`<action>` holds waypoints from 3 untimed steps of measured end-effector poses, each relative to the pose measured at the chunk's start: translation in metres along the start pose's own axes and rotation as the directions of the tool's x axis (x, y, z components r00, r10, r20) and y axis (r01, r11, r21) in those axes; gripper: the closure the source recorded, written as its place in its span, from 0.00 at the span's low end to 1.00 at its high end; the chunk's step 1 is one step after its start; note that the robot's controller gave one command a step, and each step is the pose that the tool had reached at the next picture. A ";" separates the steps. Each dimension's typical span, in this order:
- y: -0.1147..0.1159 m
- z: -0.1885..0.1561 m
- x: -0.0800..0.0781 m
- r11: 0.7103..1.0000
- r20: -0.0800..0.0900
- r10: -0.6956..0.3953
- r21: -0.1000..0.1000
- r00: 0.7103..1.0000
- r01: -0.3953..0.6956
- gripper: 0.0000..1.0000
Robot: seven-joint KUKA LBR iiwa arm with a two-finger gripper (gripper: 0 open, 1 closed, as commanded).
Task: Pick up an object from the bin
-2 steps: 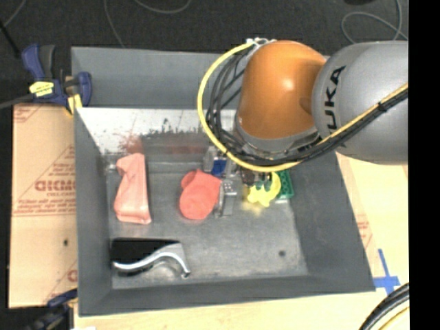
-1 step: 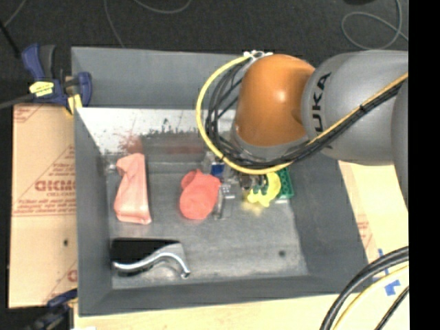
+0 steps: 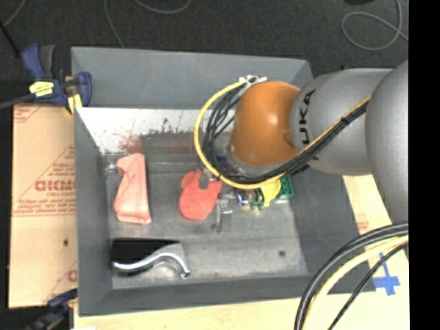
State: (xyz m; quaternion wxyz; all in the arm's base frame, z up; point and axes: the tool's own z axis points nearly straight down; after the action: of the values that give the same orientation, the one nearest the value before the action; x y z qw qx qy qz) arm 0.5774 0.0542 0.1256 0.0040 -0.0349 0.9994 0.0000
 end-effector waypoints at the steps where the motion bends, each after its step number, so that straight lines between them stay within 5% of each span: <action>1: -0.002 0.015 0.000 1.000 -0.003 -0.006 0.000 1.000 0.006 0.00; 2: -0.027 0.054 0.006 0.963 0.005 -0.269 0.001 0.963 0.269 1.00; 3: -0.027 0.054 0.006 0.963 0.005 -0.268 0.001 0.963 0.268 1.00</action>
Offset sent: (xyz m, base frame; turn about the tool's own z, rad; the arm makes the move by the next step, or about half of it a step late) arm -0.0054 -0.0268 -0.0556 -0.2757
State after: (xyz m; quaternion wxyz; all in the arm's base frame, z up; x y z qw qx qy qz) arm 0.5736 0.0266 0.0715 0.0065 -0.1698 0.9855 -0.0004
